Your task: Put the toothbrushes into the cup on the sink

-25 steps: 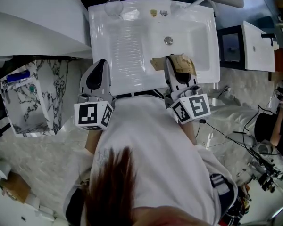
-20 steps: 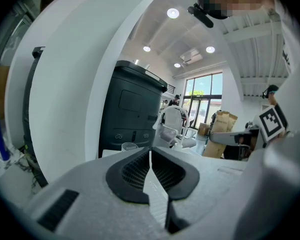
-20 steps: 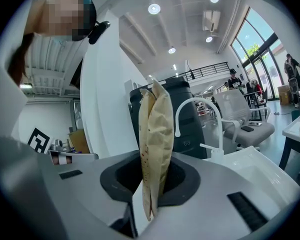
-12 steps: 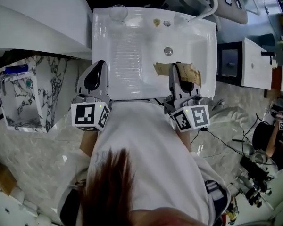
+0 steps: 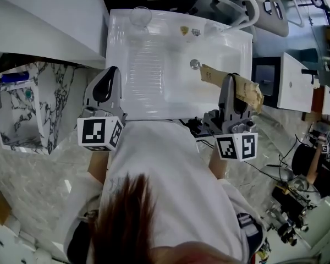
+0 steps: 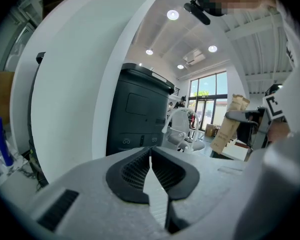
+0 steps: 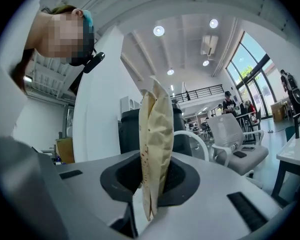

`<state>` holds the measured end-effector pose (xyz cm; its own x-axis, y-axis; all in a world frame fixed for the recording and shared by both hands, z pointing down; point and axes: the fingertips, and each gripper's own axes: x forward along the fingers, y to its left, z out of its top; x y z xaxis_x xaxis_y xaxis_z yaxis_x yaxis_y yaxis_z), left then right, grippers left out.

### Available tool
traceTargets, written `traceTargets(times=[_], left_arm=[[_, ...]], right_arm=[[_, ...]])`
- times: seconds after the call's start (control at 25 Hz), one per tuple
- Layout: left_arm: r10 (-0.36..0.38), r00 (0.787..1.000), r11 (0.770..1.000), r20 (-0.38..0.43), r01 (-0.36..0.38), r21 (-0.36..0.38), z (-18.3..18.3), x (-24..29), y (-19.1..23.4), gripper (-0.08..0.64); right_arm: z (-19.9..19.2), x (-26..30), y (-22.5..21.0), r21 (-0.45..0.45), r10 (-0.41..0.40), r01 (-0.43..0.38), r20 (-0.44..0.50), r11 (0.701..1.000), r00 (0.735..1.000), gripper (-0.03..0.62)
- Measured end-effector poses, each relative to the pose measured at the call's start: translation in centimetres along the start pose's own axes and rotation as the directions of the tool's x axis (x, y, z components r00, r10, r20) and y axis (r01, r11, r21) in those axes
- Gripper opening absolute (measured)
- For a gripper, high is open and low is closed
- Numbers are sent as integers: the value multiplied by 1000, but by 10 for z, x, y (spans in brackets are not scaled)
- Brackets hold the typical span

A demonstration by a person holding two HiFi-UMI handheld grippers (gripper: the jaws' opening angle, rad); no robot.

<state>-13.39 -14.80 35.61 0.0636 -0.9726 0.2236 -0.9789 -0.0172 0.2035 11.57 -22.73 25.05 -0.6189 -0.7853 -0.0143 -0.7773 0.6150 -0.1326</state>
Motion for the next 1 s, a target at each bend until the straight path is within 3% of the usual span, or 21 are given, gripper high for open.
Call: traceTargets(times=[0.64,1.0], left_arm=[[-14,999,1000,-48,13,-18,-23,10,10,25],[-38,997,999,-61,36,-32,-36,18,16,25]], right_arm=[[56,81,11,-69,84,-72,190,995,978,55],[42,124,31,-59,119,-110,197,992,973,54]])
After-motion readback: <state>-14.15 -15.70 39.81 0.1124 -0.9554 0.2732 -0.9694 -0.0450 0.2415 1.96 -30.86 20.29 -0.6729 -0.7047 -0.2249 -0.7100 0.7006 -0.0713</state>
